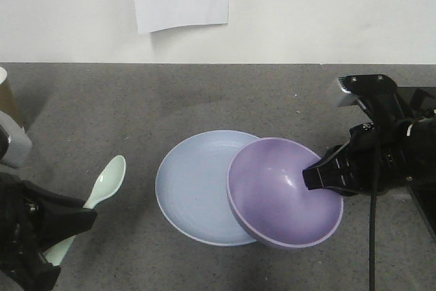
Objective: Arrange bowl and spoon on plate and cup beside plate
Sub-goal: 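Lower the lavender bowl onto the plate center with the right gripper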
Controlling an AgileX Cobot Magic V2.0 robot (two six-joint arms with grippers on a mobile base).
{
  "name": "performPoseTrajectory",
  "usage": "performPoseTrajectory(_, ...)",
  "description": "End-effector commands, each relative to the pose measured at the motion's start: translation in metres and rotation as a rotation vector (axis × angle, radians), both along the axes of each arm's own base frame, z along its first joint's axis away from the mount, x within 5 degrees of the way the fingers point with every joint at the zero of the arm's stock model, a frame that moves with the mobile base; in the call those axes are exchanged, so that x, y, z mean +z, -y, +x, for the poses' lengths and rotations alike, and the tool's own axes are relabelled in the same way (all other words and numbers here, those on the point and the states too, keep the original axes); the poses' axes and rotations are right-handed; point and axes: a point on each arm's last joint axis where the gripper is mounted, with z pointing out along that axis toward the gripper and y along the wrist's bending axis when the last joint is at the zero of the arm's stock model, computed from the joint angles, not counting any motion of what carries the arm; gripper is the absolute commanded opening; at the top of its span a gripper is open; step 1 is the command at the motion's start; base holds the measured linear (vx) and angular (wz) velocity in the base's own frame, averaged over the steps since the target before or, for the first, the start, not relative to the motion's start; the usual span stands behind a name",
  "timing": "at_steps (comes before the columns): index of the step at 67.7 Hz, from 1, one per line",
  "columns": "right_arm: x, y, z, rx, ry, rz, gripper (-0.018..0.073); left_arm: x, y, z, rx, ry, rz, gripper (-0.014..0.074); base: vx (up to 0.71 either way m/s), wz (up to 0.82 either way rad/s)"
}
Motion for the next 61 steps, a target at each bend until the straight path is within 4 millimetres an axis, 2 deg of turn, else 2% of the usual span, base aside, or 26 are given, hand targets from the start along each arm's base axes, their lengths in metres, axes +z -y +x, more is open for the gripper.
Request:
performPoseTrajectory(1,0.026,-0.003,0.009,-0.008,0.113,0.047,-0.0004,0.013,0.002,0.001,0.021,0.053,-0.060,0.0020,0.00,0.00)
performPoseTrajectory(12,0.029,-0.011,0.034,0.026,0.059,0.037,-0.0002,0.013,0.002,0.001,0.021,0.053,-0.060,0.0020,0.00,0.00)
performPoseTrajectory(21,0.017,-0.027,0.057,0.047,-0.017,-0.023,-0.0002,0.013,0.002,0.001,0.021,0.053,-0.060,0.0020,0.00,0.00)
performPoseTrajectory(35,-0.001,-0.060,0.089,0.087,-0.028,-0.155,-0.0002,0.013,0.002,0.001,0.021,0.053,-0.060,0.0020,0.00,0.00)
performPoseTrajectory(48,-0.012,-0.071,0.115,0.088,-0.035,-0.161,-0.0001,0.013,0.002,0.001,0.021,0.053,-0.060,0.0020,0.00,0.00)
performPoseTrajectory(61,-0.029,-0.076,0.133,0.072,-0.062,-0.168,0.0014,0.013,0.002,0.001,0.021,0.053,-0.060,0.0020,0.00,0.00)
